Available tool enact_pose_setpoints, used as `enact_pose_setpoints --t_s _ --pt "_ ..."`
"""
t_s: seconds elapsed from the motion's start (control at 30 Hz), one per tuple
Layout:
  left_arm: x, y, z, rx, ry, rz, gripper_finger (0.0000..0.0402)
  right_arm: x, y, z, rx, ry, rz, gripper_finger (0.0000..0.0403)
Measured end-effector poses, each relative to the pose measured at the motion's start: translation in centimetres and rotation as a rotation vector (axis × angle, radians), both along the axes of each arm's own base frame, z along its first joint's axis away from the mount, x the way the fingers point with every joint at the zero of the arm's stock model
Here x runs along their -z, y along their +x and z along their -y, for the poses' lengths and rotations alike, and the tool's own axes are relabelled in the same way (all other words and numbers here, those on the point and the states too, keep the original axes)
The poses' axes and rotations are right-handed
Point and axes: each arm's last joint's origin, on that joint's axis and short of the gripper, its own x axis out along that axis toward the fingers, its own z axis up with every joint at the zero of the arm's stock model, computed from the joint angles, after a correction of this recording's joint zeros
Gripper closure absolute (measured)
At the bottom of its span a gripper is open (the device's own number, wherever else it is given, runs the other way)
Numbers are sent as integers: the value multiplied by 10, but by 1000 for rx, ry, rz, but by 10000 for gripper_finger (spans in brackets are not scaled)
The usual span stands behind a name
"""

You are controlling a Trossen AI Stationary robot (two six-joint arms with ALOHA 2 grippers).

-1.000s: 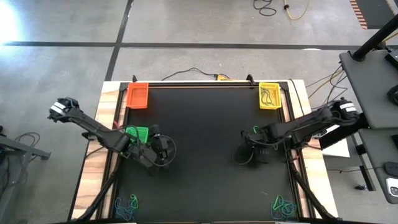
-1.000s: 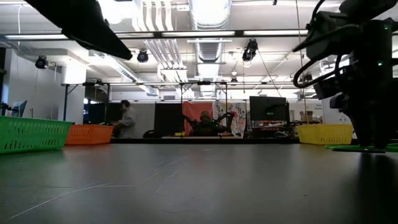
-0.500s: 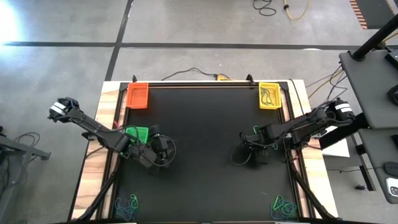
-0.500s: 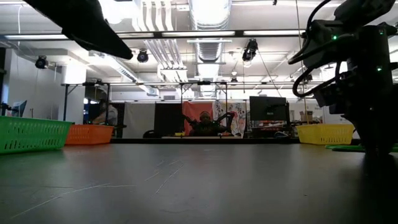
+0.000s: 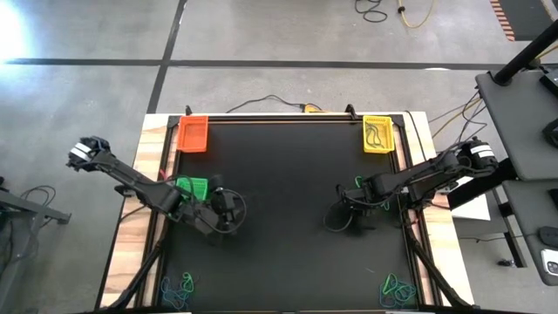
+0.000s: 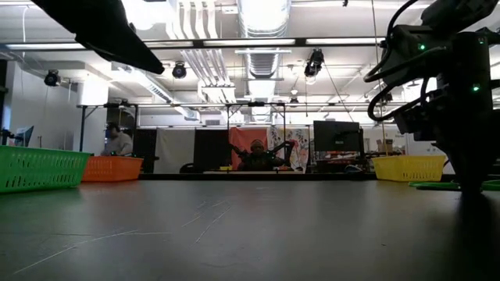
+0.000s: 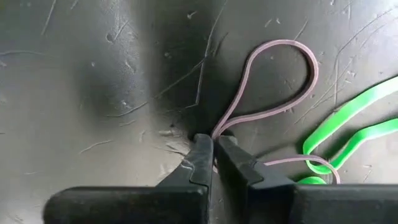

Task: Sort rubber bands into baskets
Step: Put the middle right violet rubber band into the green bin

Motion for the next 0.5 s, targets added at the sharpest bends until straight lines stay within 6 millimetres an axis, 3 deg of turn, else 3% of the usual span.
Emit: enact_pose_setpoints --t_s 0.17,0.5 --pt "-7 -9 -5 -1 0 -1 278 -10 7 -1 0 6 33 394" --pt "-17 -18 -13 -45 20 43 278 -51 67 -7 -124 25 437 394"
